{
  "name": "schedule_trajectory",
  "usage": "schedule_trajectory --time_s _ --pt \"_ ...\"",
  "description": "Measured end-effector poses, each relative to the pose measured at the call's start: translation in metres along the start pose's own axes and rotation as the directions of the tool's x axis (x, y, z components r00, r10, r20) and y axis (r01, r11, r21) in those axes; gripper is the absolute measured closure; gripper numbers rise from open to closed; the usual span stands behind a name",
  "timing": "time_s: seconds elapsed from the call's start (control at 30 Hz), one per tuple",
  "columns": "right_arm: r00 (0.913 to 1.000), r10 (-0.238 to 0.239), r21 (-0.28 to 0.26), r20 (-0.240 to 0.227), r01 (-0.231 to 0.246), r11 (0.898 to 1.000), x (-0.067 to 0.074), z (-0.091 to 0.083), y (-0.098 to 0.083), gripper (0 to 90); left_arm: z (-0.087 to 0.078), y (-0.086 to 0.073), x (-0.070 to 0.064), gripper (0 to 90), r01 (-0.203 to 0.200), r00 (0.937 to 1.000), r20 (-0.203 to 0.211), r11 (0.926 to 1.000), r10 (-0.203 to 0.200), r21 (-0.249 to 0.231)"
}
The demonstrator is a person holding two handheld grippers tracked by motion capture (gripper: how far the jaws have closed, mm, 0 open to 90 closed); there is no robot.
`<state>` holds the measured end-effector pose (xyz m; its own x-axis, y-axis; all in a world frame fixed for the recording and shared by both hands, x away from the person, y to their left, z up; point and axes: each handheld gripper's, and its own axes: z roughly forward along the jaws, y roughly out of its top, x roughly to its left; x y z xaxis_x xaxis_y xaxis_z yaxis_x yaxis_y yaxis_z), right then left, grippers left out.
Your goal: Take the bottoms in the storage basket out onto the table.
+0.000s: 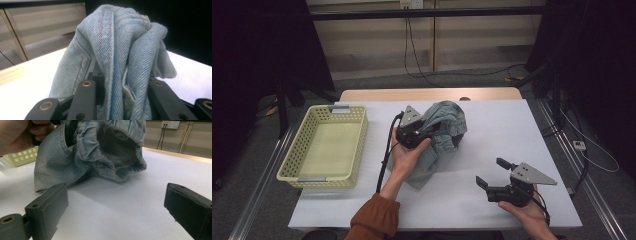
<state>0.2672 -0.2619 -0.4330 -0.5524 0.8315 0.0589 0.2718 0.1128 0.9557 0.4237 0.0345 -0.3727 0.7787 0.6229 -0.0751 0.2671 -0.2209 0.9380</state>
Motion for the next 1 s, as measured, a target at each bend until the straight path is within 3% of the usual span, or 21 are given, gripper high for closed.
schedule_trajectory --time_s 0.27,0.63,1.0 --pt "1.0000 -0.001 0.000 0.000 0.001 1.000 0.000 0.000 0.000 5.2 0.005 -0.008 -0.002 69.5 -0.022 0.9997 0.010 0.9983 0.021 0.054" --pt "1.0000 -0.001 0.001 -0.001 0.001 1.000 0.000 0.000 0.000 5.2 0.008 -0.020 0.003 68.2 -0.003 0.9998 0.018 0.9933 0.001 0.115" --pt "1.0000 0.000 0.001 0.001 0.000 1.000 0.000 0.000 0.000 5.2 0.016 -0.030 0.007 67.0 -0.004 1.0000 0.007 0.9812 0.003 0.193"
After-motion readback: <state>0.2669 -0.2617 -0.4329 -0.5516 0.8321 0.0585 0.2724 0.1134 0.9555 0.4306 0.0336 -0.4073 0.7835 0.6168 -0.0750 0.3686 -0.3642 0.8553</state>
